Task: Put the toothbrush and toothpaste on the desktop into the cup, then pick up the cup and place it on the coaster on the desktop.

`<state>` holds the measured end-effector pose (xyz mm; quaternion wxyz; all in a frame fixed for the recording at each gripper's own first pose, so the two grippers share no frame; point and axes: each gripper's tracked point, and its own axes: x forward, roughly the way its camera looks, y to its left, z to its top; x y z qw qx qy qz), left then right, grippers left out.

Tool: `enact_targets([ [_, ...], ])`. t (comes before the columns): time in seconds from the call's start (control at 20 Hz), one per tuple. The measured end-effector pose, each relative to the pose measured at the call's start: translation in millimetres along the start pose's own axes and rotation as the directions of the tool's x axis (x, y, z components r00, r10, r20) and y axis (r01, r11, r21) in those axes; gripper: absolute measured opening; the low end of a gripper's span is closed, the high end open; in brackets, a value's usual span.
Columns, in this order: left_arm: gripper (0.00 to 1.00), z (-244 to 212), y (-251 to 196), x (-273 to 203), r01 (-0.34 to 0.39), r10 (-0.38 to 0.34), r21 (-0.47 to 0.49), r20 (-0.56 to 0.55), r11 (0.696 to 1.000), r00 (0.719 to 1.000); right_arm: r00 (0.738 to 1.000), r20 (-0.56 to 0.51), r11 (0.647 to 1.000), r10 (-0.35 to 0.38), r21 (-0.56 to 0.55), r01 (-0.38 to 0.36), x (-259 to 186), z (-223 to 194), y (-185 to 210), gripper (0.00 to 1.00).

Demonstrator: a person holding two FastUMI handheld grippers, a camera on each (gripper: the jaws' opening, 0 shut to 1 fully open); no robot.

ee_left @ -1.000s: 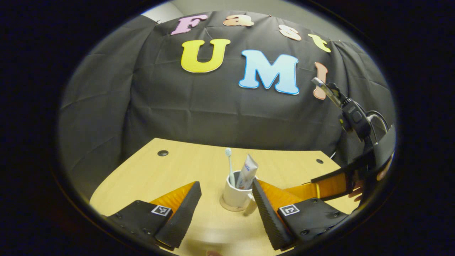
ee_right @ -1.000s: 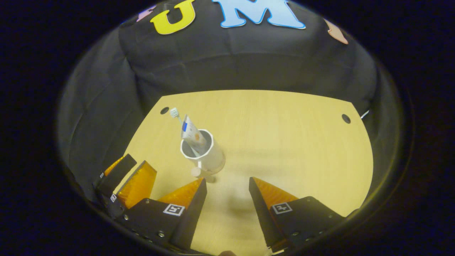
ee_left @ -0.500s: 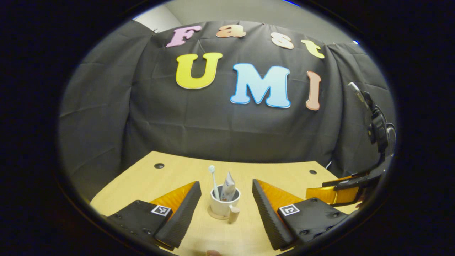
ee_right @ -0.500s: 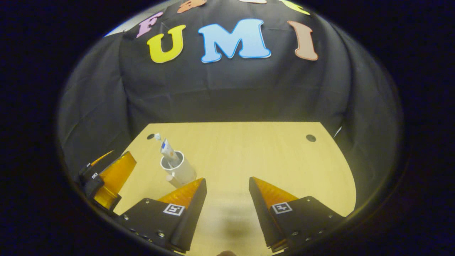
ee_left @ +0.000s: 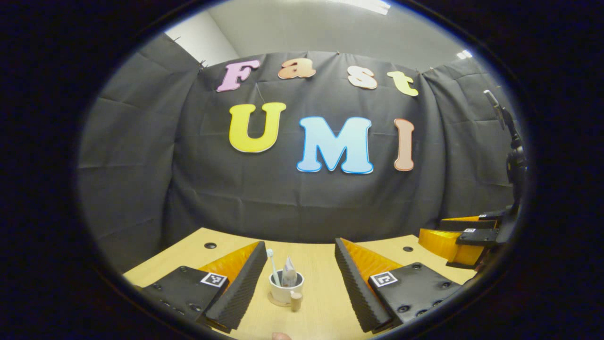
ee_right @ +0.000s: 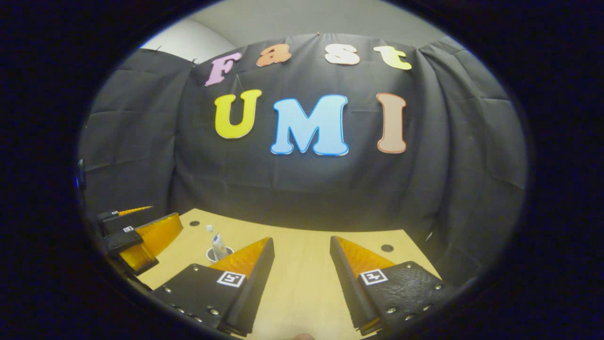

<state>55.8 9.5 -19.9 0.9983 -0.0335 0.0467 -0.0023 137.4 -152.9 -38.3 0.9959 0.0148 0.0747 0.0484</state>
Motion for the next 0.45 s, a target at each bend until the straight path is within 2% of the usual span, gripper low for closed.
enact_targets([
  [0.05,0.89,4,-1,-3,-0.001,0.001,0.004,0.016,1.000,1.000,1.000,0.029,1.000,-0.003,-0.018,0.003,-3,4,-1,0.73],
  [0.1,0.94,8,-2,-5,-0.004,0.004,0.005,0.031,1.000,1.000,0.998,0.057,0.999,-0.002,-0.037,0.004,-6,8,-3,0.73],
  [0.15,0.89,11,-3,-8,-0.005,0.005,0.005,0.046,1.000,0.999,0.997,0.081,0.998,-0.002,-0.055,0.006,-11,12,-3,0.73],
  [0.25,0.94,15,-5,-15,-0.014,0.014,0.003,0.064,1.000,0.998,0.994,0.112,0.997,0.004,-0.075,0.004,-17,18,-1,0.73],
  [0.45,0.94,21,-6,-30,-0.036,0.035,0.001,0.089,0.999,0.995,0.990,0.134,0.996,0.033,-0.084,-0.022,-22,26,4,0.73],
])
